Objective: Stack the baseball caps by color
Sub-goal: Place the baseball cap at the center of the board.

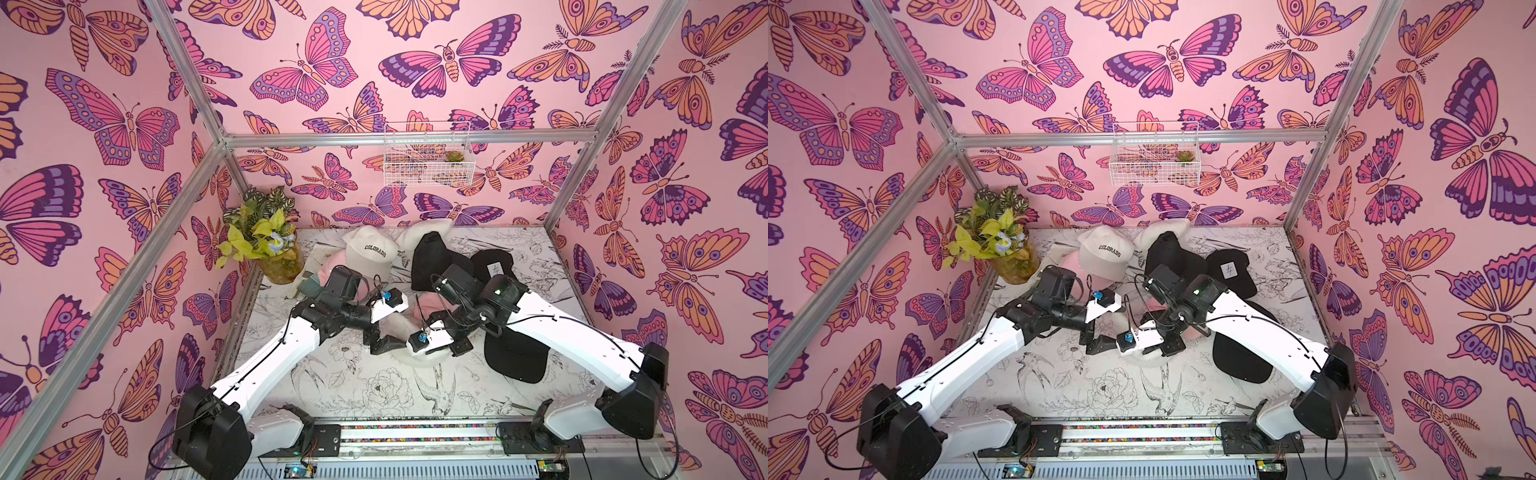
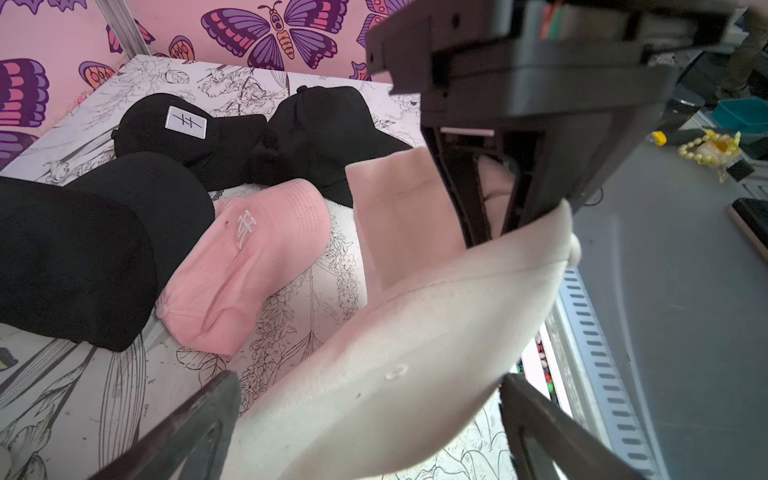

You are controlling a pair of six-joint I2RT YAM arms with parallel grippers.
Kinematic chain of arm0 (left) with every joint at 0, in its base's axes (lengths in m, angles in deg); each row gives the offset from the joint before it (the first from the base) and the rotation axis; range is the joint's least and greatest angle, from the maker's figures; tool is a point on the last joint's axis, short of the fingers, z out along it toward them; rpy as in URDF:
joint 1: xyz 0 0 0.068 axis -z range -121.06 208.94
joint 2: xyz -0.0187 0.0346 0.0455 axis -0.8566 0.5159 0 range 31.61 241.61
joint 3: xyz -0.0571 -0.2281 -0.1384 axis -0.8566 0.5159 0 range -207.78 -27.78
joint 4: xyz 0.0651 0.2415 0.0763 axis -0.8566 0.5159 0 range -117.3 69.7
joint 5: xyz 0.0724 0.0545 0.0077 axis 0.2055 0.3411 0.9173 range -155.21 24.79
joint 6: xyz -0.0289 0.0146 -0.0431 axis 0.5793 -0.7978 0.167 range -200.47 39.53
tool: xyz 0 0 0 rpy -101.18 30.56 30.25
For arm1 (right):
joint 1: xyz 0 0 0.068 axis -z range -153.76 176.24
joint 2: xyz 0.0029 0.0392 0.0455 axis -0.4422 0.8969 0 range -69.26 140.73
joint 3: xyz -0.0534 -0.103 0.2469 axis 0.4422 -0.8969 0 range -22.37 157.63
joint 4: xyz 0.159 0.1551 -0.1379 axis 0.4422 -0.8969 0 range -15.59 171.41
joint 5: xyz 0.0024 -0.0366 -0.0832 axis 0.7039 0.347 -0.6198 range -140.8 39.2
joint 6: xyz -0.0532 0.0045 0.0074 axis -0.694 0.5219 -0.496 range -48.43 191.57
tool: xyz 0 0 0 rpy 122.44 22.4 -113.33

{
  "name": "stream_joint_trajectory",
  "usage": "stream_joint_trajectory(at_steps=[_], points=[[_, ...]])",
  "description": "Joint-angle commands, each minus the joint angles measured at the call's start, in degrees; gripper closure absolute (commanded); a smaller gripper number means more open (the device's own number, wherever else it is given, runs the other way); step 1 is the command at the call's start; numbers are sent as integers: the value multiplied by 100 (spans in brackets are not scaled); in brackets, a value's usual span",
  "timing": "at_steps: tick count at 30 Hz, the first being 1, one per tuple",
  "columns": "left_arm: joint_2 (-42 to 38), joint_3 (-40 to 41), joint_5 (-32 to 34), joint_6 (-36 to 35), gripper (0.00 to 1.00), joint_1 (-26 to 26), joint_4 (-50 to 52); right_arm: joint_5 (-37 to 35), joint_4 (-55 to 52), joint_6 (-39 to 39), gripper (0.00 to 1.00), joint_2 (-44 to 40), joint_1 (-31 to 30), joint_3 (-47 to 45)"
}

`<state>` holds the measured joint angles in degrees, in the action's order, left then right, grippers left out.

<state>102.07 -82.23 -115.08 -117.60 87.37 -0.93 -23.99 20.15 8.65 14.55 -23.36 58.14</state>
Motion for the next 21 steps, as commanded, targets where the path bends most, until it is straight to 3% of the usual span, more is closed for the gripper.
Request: stream_joint_trajectory(at_steps=[1, 13, 21], points=[[81, -167, -105, -561, 2, -5, 484, 78, -185, -142, 100, -1, -58, 195], [611, -615, -1212, -1237, 33, -80, 1260, -324, -232, -151, 100, 92, -121, 239], [877, -810, -1188, -1305, 44, -83, 1535, -405, -108, -151, 100, 16, -120, 224]])
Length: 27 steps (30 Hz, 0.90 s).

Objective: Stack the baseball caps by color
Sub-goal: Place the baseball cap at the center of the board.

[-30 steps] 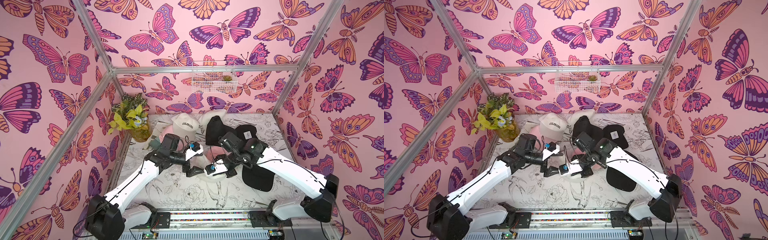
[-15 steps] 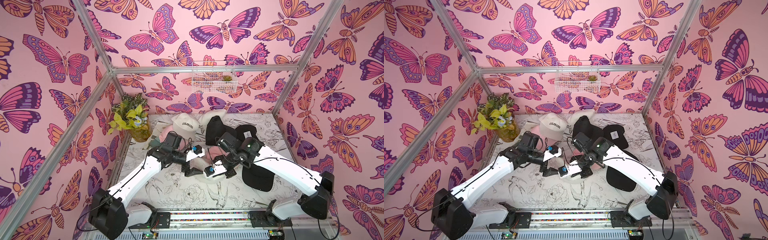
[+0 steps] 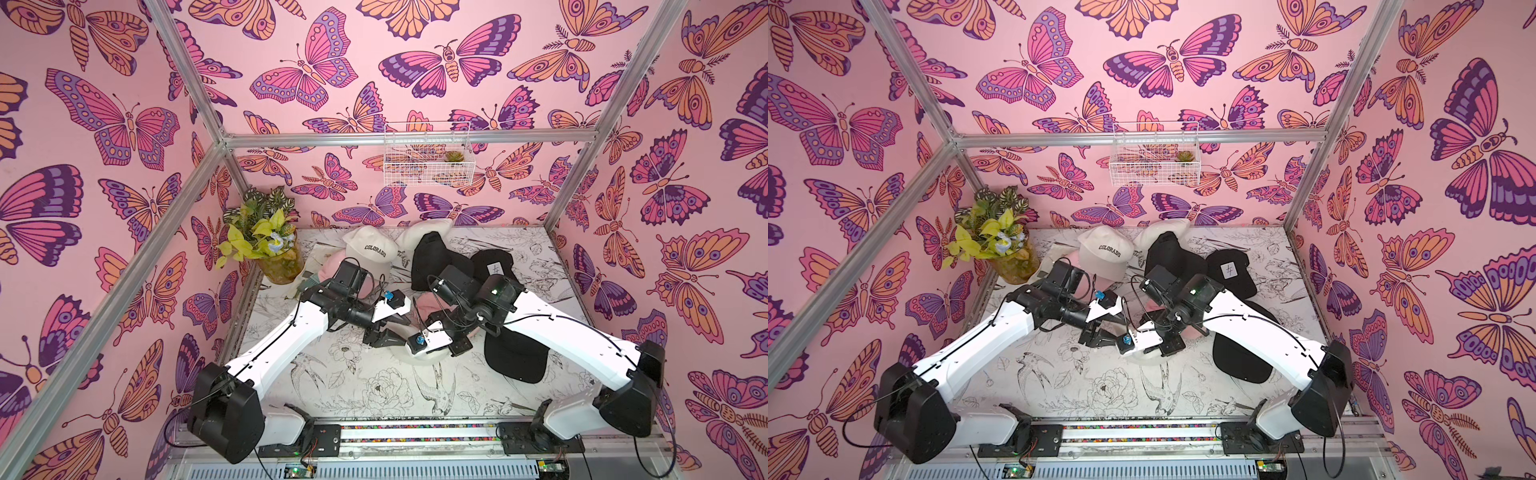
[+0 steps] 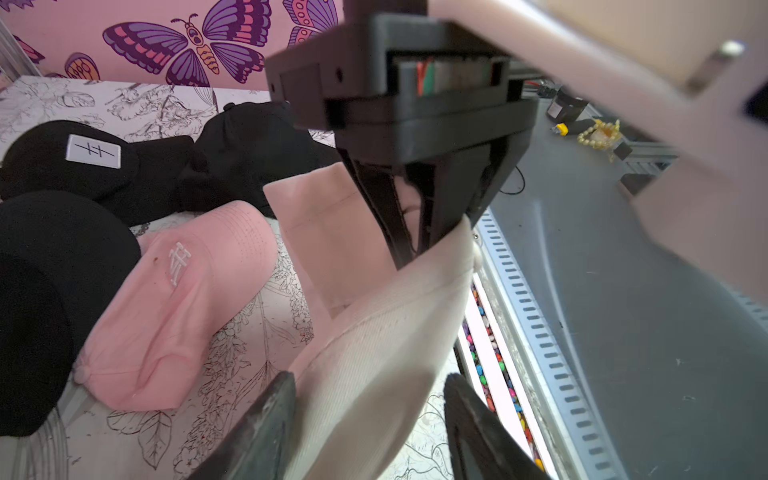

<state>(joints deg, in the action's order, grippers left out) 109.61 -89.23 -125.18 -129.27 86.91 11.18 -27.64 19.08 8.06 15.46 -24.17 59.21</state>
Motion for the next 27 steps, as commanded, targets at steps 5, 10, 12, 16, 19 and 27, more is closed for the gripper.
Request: stream_joint_trajectory(at_steps=[5, 10, 12, 16, 19, 27], points=[[82, -131, -48, -130, 67, -37, 327, 111, 82, -13, 100, -147, -39, 54], [-105, -131, 420, 48, 100, -46, 321, 408, 393, 177, 99, -399, -15, -291], [-235, -73, 426, 141, 100, -52, 217, 459, 494, 323, 98, -437, 43, -443], [-253, -133, 348, 843, 100, -219, -85, 826, 656, 610, 73, -524, 342, -842], [-249, -92, 52, 796, 100, -360, -82, 1099, 722, 701, 56, -574, 579, -1066], [-342, -45, -421, 731, 100, -541, -107, 1147, 694, 508, 49, -380, 818, -1266]])
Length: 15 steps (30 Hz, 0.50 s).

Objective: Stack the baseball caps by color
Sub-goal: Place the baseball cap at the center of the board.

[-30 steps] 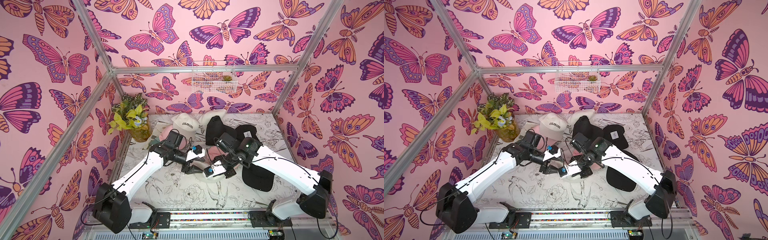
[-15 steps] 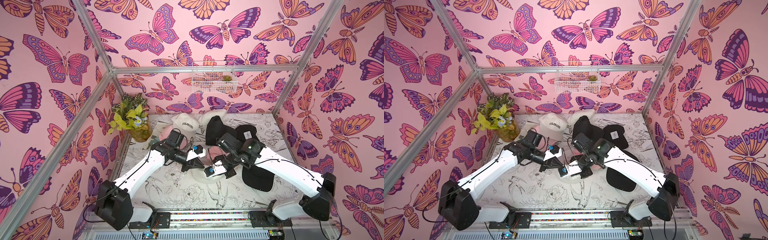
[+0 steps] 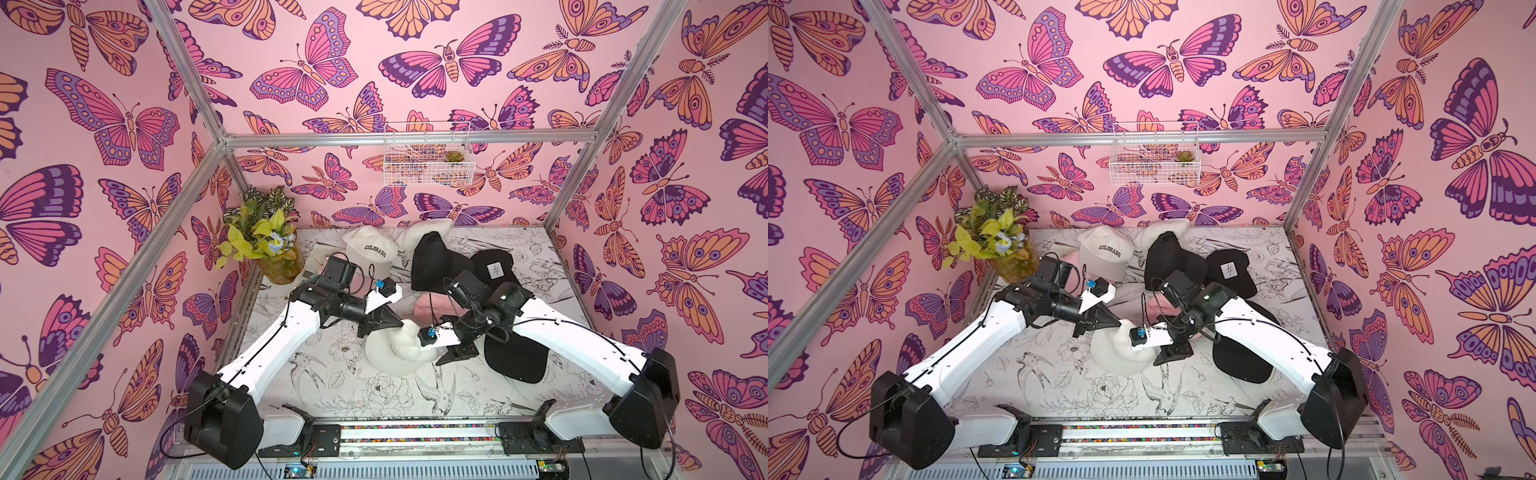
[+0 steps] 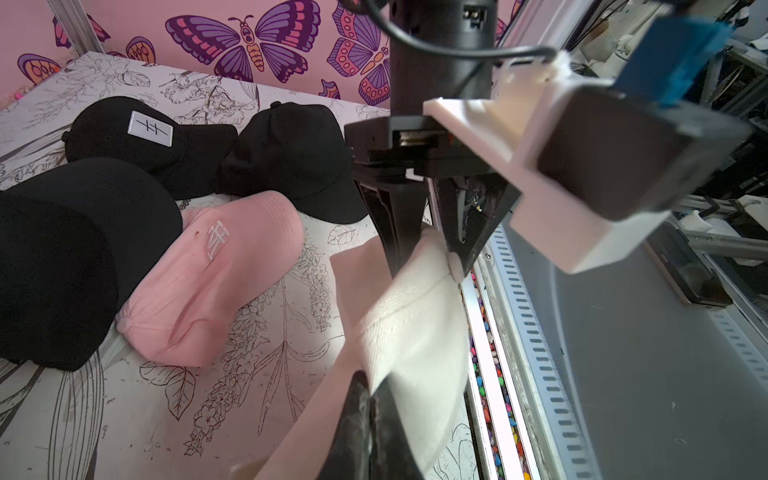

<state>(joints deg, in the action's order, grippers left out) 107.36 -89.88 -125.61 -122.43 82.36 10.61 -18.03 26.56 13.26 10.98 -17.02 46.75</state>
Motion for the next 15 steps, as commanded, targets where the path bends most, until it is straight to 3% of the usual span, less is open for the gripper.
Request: stream_joint_trajectory(at_steps=[1, 8, 15], points=[[-126, 31, -429, 32, 100, -115, -52, 166, -53, -35, 50, 87, 144, -35], [-171, 244, -513, -3, 100, -162, -80, 137, -506, -40, 61, 358, 623, 86], [-183, 581, -85, 461, 100, -163, -612, 177, -764, -158, 78, 512, 751, 284]])
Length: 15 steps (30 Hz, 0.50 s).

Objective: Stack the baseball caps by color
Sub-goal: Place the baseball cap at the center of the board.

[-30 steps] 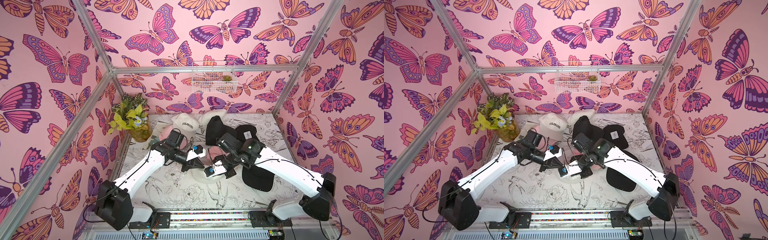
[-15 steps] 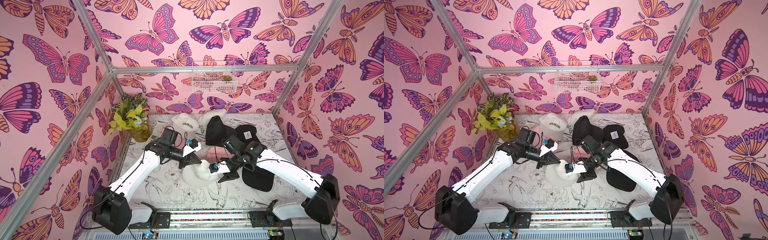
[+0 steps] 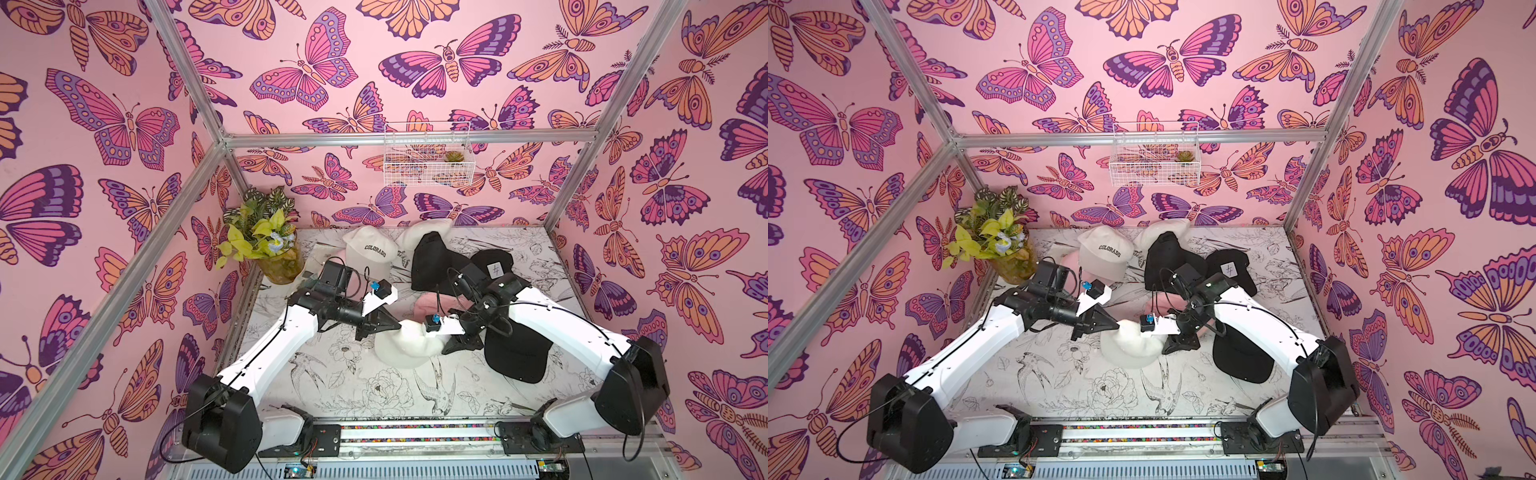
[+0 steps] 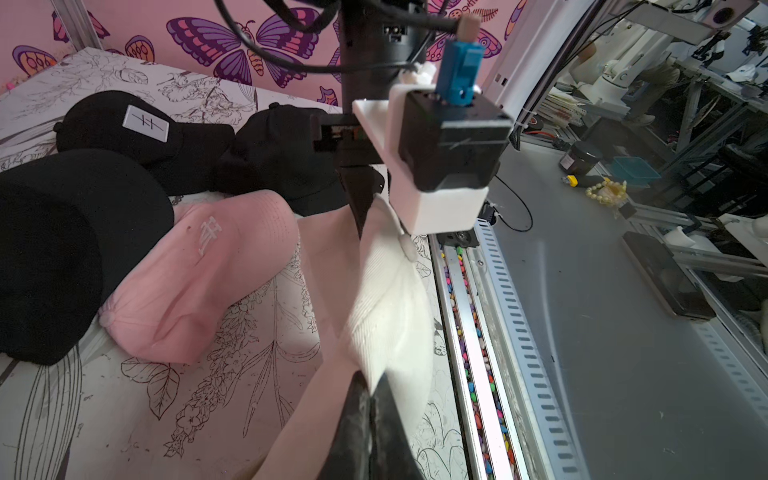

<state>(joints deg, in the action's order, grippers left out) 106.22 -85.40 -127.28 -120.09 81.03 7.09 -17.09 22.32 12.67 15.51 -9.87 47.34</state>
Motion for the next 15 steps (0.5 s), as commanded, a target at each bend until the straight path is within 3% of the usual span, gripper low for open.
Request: stream_joint_trajectory(at_steps=[1, 3, 6, 9, 15], points=[[-57, 175, 153, 313, 100, -30, -337, 120, -352, -107, 84, 103, 33, 281], [-52, 282, 435, 699, 100, -29, -679, 370, -387, -109, 91, 243, 35, 393], [-70, 648, 818, 1661, 100, -35, -1546, 882, -461, -35, 93, 667, 34, 606], [-113, 1186, 1302, 2572, 100, -35, -2468, 1025, -332, 244, 92, 1152, -12, 819], [7, 1424, 2189, 3728, 100, -181, -2753, 1011, -498, 842, 85, 2057, -118, 1606]])
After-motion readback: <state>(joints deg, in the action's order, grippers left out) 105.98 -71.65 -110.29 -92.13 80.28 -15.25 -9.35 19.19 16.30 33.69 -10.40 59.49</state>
